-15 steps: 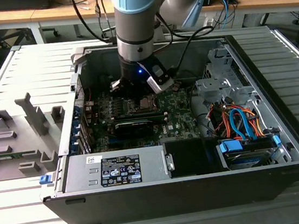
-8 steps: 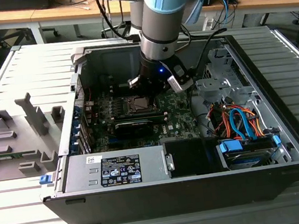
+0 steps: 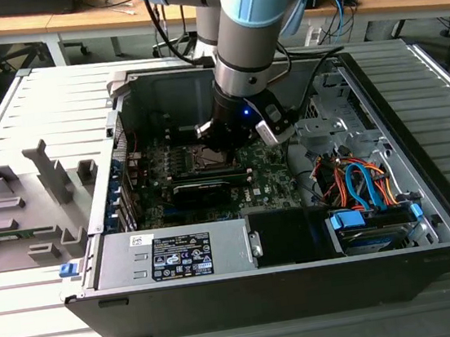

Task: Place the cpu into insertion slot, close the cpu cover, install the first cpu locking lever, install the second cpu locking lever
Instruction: 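Install the second cpu locking lever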

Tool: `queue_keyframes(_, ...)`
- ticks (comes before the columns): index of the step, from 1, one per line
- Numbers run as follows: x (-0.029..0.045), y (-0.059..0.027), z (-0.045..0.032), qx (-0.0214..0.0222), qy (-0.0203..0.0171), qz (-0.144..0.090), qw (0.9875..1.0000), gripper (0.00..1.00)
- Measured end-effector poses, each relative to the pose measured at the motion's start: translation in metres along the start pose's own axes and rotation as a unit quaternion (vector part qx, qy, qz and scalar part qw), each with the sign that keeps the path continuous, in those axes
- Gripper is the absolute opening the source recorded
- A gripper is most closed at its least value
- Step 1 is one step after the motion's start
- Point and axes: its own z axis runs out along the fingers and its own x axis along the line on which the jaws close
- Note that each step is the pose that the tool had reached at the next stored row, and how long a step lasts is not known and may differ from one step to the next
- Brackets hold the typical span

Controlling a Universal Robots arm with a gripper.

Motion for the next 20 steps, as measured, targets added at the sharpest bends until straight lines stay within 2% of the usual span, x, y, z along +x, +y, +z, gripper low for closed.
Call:
queue_keyframes(3,-0.0008,-0.0007,0.0039,0.0007,-0.0002,0.004,1.0,0.11)
queue_keyframes(5,-0.0011,-0.0012,0.0087,0.0024,-0.0009,0.016,0.9999,0.11)
queue_keyframes(8,-0.0006,-0.0011,0.0092,0.0024,-0.0015,0.021,0.9998,0.11)
queue_keyframes(9,-0.0004,-0.0008,0.0065,0.003,-0.0015,0.021,0.9998,0.11)
queue_keyframes(10,0.0004,0.0001,-0.0029,0.0034,-0.0014,0.022,0.9998,0.11)
queue_keyframes(11,0.0007,0.0004,-0.0062,0.0034,-0.0014,0.022,0.9998,0.11)
queue_keyframes(15,0.002,-0.0087,-0.0067,0.0034,-0.0012,0.022,0.9998,0.11)
queue_keyframes(20,0.0017,-0.0107,0.0003,0.0031,0.0005,0.022,0.9998,0.11)
